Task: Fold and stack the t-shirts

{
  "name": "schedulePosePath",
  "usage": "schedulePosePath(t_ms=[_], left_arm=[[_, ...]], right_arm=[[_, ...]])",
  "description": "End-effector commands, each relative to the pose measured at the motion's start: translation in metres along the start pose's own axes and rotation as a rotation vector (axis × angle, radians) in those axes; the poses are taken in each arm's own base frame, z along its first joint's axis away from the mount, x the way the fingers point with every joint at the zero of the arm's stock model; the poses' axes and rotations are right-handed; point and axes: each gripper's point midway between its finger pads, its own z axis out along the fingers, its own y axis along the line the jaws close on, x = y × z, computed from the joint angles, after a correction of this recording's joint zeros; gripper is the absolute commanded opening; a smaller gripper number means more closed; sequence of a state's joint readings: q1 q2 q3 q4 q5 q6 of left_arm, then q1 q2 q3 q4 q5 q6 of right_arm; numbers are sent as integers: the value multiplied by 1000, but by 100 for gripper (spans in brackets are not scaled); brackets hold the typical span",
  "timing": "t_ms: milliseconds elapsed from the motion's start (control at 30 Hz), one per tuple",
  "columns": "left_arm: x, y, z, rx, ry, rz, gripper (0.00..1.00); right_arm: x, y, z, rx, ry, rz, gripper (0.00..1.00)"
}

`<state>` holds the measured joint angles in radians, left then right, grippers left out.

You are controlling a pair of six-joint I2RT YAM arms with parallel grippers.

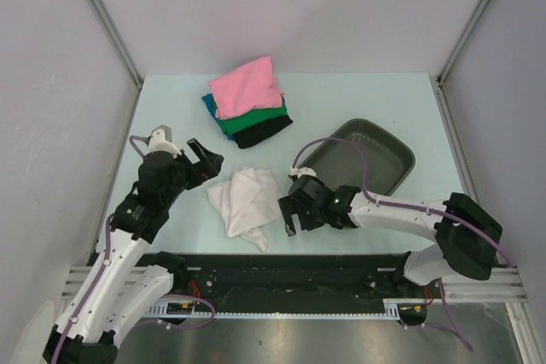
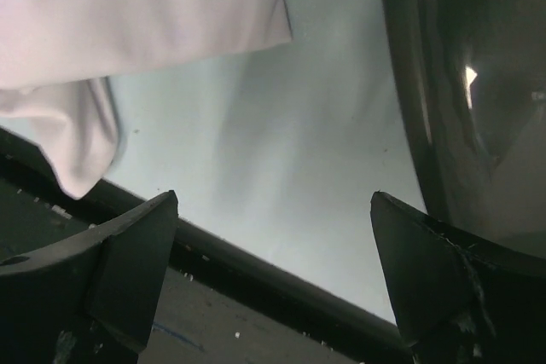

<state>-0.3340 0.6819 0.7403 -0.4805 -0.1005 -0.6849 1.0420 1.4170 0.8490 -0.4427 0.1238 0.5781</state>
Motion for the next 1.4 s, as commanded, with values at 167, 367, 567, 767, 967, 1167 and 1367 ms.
schedulePosePath(t_ms=[167,367,567,767,967,1167,1367], left_arm=[[-4,-1,2,5,-20,-7,100],[0,-1,6,13,-11,-10,100],[4,-7,12,39,13,-22,100],[4,-7,11,41,8,-16,100],[4,-8,11,52,9,-4,100],[4,-9,10,57,11,-3,100],[-1,-7,7,40,-1,15,100]], right_arm=[[-25,-101,31,366,-64,161,100],[-53,-220,7,611,-111,412,100],[-74,-317,-40,825,-214,631,100],[-90,-341,-69,853,-304,779,100],[-135,-251,-70,625,-404,590,100],[-155,-181,-29,398,-366,522,100],[-186,-182,26,366,-389,485,100]])
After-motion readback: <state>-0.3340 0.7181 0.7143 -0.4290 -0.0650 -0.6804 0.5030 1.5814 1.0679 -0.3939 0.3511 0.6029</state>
